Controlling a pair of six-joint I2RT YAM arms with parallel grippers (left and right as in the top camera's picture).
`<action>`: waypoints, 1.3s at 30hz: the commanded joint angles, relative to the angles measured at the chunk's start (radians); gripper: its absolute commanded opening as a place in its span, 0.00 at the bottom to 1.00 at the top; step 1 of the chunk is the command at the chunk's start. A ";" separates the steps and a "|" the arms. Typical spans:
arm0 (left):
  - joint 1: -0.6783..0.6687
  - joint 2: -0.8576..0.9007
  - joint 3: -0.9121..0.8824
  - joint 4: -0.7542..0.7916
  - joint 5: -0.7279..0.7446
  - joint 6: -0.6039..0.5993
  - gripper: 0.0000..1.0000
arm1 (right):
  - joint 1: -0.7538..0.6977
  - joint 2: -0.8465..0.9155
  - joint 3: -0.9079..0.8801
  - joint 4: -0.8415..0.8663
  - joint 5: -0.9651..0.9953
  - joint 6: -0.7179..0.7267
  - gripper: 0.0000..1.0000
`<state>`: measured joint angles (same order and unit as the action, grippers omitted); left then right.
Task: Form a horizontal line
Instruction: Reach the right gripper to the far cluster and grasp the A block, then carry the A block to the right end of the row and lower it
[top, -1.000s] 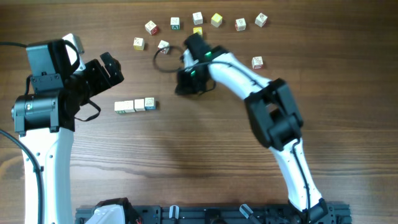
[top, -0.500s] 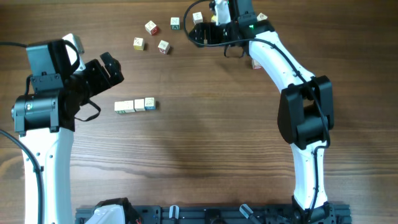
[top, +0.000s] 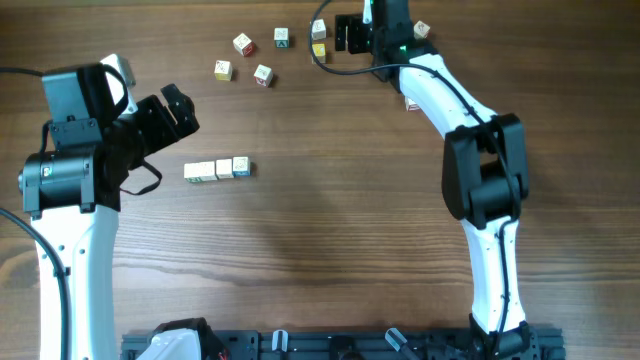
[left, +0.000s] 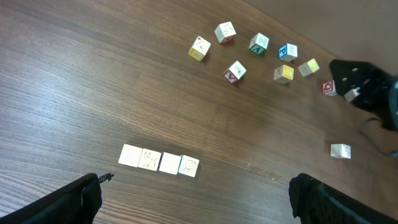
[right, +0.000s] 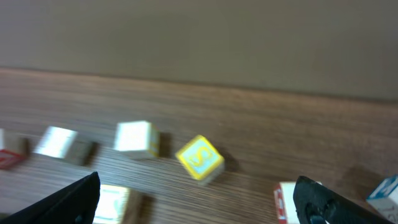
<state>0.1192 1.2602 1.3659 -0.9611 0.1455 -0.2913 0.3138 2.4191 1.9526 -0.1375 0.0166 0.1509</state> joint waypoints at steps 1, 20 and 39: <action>0.003 -0.003 -0.007 0.002 -0.009 -0.008 1.00 | -0.021 0.079 0.002 0.048 0.108 -0.003 1.00; 0.003 -0.003 -0.007 0.002 -0.009 -0.008 1.00 | -0.070 0.140 0.003 0.011 0.080 0.010 0.50; 0.003 -0.003 -0.007 0.002 -0.009 -0.008 1.00 | -0.068 -0.023 0.005 -0.141 0.061 0.035 0.19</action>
<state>0.1192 1.2602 1.3659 -0.9615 0.1455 -0.2913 0.2405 2.5000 1.9530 -0.2485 0.0921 0.1749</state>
